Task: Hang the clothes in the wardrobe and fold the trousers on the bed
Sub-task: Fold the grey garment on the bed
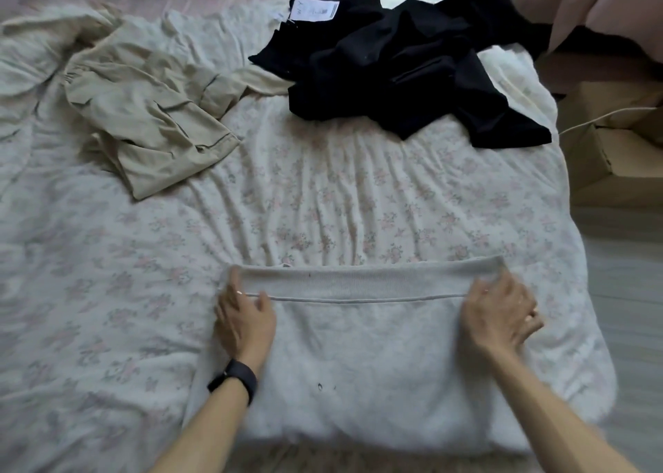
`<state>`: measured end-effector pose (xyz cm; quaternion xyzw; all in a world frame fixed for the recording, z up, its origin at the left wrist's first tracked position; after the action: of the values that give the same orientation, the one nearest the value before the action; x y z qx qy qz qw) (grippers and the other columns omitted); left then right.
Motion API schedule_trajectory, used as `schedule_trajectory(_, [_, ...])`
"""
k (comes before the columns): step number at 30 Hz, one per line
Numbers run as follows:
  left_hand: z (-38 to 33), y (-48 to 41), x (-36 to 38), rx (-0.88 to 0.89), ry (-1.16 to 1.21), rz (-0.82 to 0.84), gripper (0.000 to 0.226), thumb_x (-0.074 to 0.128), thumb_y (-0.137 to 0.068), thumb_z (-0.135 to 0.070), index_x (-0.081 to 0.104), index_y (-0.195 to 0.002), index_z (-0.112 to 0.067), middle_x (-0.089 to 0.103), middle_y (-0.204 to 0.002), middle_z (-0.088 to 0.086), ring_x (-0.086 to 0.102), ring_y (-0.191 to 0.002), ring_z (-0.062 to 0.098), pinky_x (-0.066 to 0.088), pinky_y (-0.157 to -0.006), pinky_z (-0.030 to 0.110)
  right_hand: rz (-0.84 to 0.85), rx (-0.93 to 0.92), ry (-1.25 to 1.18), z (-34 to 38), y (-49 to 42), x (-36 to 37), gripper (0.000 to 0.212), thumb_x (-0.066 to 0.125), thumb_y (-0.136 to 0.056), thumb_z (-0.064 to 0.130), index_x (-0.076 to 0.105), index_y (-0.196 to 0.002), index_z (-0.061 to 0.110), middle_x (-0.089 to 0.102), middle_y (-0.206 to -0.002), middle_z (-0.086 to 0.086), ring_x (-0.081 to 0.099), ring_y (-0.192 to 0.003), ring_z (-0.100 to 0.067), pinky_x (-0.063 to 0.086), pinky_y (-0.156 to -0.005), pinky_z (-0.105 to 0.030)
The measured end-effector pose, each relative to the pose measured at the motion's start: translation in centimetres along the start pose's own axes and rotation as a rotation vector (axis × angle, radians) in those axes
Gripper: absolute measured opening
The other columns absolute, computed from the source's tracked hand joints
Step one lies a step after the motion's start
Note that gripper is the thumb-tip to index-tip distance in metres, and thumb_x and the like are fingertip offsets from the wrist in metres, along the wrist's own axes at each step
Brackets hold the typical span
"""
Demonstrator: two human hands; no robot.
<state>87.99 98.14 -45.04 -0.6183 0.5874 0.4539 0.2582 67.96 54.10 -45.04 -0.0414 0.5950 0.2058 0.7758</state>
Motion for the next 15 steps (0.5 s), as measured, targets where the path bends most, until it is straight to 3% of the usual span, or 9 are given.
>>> schedule_trajectory(2, [-3.2, 5.7, 1.4, 0.234, -0.074, 0.027, 0.067, 0.053, -0.094, -0.037, 0.036, -0.155, -0.016, 0.036, -0.158, 0.016, 0.039, -0.141, 0.037, 0.031, -0.112, 0.055, 0.078, -0.229, -0.025, 2.4, 6.2, 1.3, 0.054, 0.032, -0.100, 0.043, 0.041, -0.148, 0.019, 0.034, -0.159, -0.009, 0.024, -0.149, -0.030, 0.017, -0.115, -0.057])
schedule_trajectory(5, [-6.2, 14.6, 6.4, 0.538, -0.182, 0.295, 0.071, 0.042, -0.092, -0.050, 0.031, -0.158, -0.025, 0.022, -0.166, 0.003, 0.026, -0.151, 0.024, 0.018, -0.117, 0.053, 0.230, -0.627, 0.030, 5.5, 17.2, 4.9, 0.059, 0.037, -0.095, 0.043, 0.040, -0.152, 0.026, 0.032, -0.163, -0.003, 0.028, -0.150, -0.023, 0.026, -0.113, -0.056])
schedule_trajectory(8, [-3.8, 16.5, 9.0, 0.600, -0.370, 0.408, 0.065, 0.033, -0.096, -0.055, 0.033, -0.156, -0.031, 0.021, -0.166, 0.000, 0.032, -0.149, 0.024, 0.020, -0.115, 0.056, 0.315, -0.823, 0.144, 4.6, 19.9, 7.3, 0.061, 0.037, -0.096, 0.047, 0.037, -0.155, 0.030, 0.022, -0.167, 0.000, 0.021, -0.153, -0.018, 0.020, -0.118, -0.053])
schedule_trajectory(10, [1.3, 13.0, 7.9, 0.464, -0.532, 0.412, 0.072, 0.012, -0.094, -0.065, 0.025, -0.158, -0.033, 0.013, -0.166, -0.003, 0.022, -0.152, 0.022, 0.015, -0.118, 0.059, 0.290, -0.829, 0.314, 1.8, 16.1, 7.7, 0.063, 0.031, -0.099, 0.057, 0.025, -0.159, 0.036, 0.011, -0.169, 0.003, 0.008, -0.156, -0.016, 0.011, -0.122, -0.055])
schedule_trajectory(13, [8.1, 6.9, 3.9, 0.350, -0.694, 0.323, 0.090, -0.030, -0.081, -0.068, -0.001, -0.158, -0.034, -0.010, -0.165, -0.010, -0.005, -0.154, 0.011, -0.003, -0.120, 0.059, 0.248, -0.550, 0.470, -3.3, 7.6, 6.2, 0.066, 0.007, -0.100, 0.065, -0.005, -0.159, 0.041, -0.014, -0.168, 0.010, -0.019, -0.153, -0.010, -0.010, -0.120, -0.060])
schedule_trajectory(15, [9.3, 5.4, 2.8, 0.347, -0.747, 0.325, 0.089, -0.034, -0.080, -0.065, -0.005, -0.158, -0.033, -0.017, -0.164, -0.010, -0.010, -0.153, 0.011, -0.006, -0.120, 0.060, 0.243, -0.397, 0.503, -5.1, 4.9, 5.3, 0.065, -0.004, -0.099, 0.061, -0.014, -0.159, 0.037, -0.028, -0.164, 0.010, -0.029, -0.150, -0.011, -0.012, -0.118, -0.062])
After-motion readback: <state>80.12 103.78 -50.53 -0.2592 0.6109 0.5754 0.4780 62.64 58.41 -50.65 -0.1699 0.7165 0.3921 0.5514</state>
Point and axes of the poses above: each hand's wrist, its own y-axis away from the middle knuckle, its own x-axis out of the palm, z = x × y, the point moved 10 cm from there along -y, towards the middle knuckle
